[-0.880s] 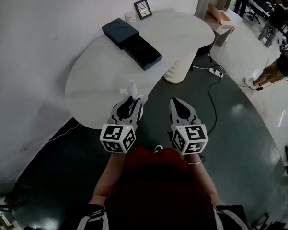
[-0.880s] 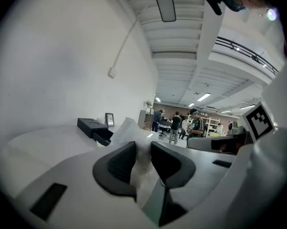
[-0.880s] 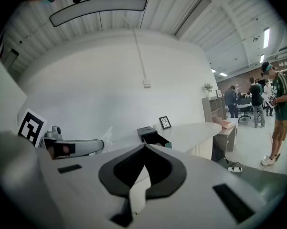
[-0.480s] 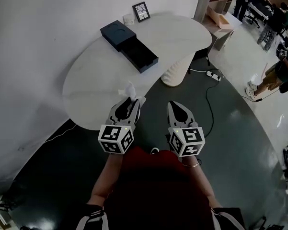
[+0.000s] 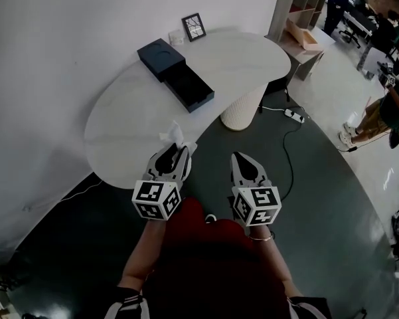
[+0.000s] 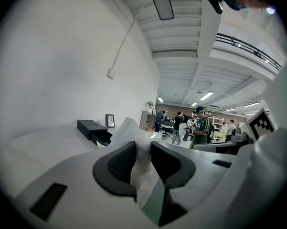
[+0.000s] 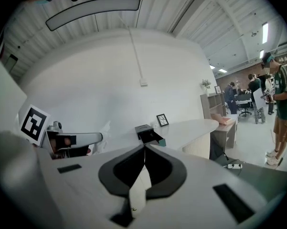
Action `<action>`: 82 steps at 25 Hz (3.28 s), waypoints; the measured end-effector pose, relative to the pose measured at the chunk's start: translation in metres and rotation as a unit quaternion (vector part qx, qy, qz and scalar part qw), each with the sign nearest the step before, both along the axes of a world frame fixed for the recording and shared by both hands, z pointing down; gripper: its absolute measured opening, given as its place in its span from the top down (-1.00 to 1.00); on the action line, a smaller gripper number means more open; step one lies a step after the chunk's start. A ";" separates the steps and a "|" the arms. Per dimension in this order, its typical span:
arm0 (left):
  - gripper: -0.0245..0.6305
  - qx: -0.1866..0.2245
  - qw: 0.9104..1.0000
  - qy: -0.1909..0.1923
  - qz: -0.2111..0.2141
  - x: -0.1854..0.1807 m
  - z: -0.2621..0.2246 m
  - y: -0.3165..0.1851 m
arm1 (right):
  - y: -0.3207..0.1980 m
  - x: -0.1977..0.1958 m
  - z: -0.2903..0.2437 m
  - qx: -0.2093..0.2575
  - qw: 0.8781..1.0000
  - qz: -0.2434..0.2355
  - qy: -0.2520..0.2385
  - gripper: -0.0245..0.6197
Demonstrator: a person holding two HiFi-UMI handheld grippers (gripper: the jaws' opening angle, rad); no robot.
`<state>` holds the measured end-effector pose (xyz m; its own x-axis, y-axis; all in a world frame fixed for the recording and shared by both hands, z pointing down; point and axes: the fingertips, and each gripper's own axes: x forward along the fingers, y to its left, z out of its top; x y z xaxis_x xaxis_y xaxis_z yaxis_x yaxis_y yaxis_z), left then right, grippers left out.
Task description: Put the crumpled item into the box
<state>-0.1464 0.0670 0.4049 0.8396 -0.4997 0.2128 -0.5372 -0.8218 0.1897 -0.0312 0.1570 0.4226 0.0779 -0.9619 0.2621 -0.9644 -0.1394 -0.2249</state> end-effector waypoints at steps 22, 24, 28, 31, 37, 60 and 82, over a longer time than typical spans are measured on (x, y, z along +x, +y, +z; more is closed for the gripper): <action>0.56 -0.018 0.999 -0.033 -0.001 0.104 0.025 -0.129 | -0.106 0.100 0.012 -0.021 0.999 0.024 -0.006 0.88; 0.56 -0.019 0.999 -0.036 -0.002 0.112 0.026 -0.142 | -0.120 0.107 0.012 -0.022 0.999 0.022 -0.006 0.88; 0.56 -0.027 0.999 -0.040 -0.012 0.121 0.031 -0.169 | -0.145 0.115 0.016 -0.029 0.999 0.016 -0.014 0.88; 0.56 -0.032 0.998 -0.042 -0.017 0.127 0.032 -0.187 | -0.164 0.120 0.016 -0.034 0.999 0.006 -0.010 0.88; 0.56 -0.039 0.998 -0.043 -0.029 0.135 0.040 -0.212 | -0.196 0.126 0.025 -0.046 0.999 -0.010 -0.009 0.88; 0.56 -0.051 0.983 -0.080 -0.155 0.169 0.061 -0.268 | -0.278 0.170 0.030 -0.057 0.983 -0.171 -0.011 0.88; 0.56 -0.107 0.957 -0.194 -0.189 0.173 0.127 -0.323 | -0.345 0.167 0.056 -0.097 0.960 -0.261 -0.027 0.88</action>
<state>0.0266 -0.2558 0.5321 0.4442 -0.6624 0.6033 -0.8526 -0.5194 0.0575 0.1353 -0.1884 0.4789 -0.4199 -0.7992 0.4300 -0.9021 0.3156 -0.2943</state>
